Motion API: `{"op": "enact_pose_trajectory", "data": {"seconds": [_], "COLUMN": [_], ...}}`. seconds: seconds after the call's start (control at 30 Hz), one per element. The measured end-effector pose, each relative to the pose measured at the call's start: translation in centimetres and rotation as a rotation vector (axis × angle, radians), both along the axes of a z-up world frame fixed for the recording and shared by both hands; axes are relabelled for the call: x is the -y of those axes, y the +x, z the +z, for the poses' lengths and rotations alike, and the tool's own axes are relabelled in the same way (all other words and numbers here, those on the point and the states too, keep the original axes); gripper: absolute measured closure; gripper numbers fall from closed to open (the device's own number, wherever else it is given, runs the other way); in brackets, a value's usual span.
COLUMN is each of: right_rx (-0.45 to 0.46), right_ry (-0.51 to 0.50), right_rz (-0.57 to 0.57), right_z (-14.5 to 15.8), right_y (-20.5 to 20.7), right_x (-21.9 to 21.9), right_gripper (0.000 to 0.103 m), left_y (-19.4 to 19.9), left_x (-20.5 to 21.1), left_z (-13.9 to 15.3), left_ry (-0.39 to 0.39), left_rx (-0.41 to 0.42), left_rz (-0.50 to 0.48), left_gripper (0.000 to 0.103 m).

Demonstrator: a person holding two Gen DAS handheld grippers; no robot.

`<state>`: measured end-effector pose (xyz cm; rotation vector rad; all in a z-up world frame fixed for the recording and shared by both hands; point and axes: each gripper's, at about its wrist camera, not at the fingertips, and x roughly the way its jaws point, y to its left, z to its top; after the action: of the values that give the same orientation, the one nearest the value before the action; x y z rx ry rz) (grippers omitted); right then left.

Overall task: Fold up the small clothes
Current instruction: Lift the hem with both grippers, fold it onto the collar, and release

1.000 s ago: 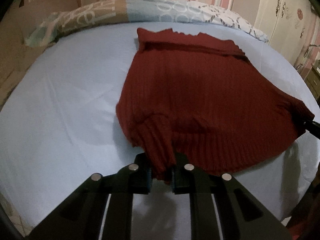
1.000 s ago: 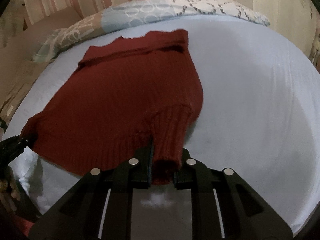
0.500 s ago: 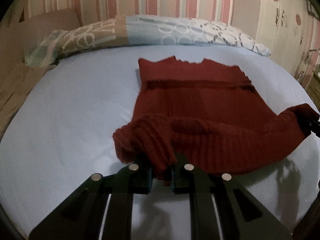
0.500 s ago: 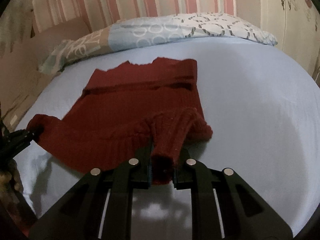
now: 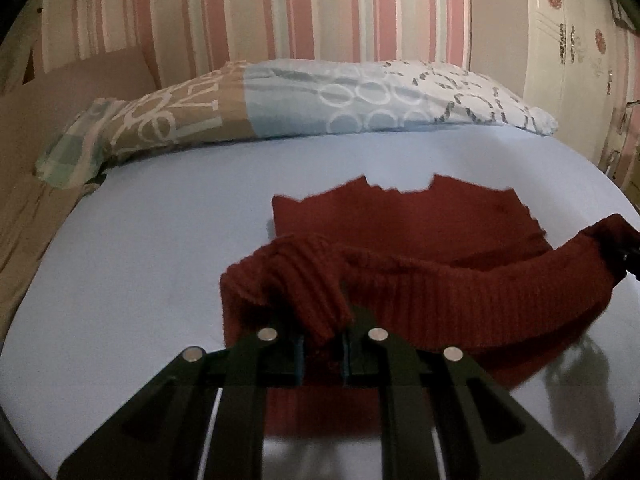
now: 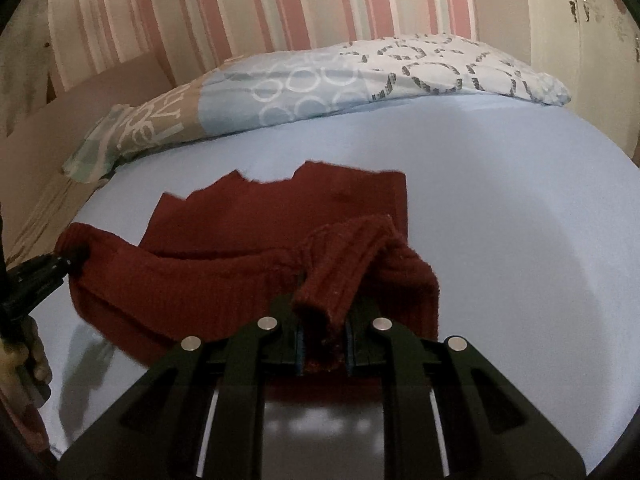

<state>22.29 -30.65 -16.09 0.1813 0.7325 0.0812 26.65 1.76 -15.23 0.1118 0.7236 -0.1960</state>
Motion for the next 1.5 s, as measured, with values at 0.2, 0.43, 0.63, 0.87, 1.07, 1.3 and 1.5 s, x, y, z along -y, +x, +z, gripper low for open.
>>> {"op": "enact_pose_trajectory", "data": {"seconds": [0.2,0.43,0.63,0.87,1.07,1.3,1.5], "right_rx": [0.006,-0.12,-0.162,-0.167,0.025,-0.006,-0.089], "right_ry": [0.005,0.044,0.02,-0.003,0.003,-0.034,-0.019], "right_rz": [-0.007,-0.039,-0.035,-0.007,-0.008,0.027,0.043], "right_z": [0.2,-3.8,-6.6,-6.6,-2.7,-3.3,-4.7], "right_y": [6.8,14.8,16.6,17.3,13.5,12.6,16.1], "right_x": [1.0,2.3,2.4,2.1,2.5,2.0,0.9], "right_gripper": [0.088,0.088,0.088,0.076,0.006,0.01,0.02], "left_y": [6.6,14.3,16.6,17.4,14.8,12.7,16.4], "left_x": [1.2,2.6,2.6,2.8,0.1,-1.1,0.9], "left_z": [0.4,-3.2,-6.6,-7.5,-3.2,-2.3,-5.9], "left_ry": [0.0,0.03,0.056,0.072,-0.023,-0.027,0.024], "left_rx": [0.011,-0.076,-0.12,-0.146,-0.067,-0.054,-0.163], "left_rz": [0.007,0.004,-0.005,-0.017,0.009,0.004,0.016], "left_gripper": [0.09,0.09,0.09,0.084,0.025,0.023,0.023]}}
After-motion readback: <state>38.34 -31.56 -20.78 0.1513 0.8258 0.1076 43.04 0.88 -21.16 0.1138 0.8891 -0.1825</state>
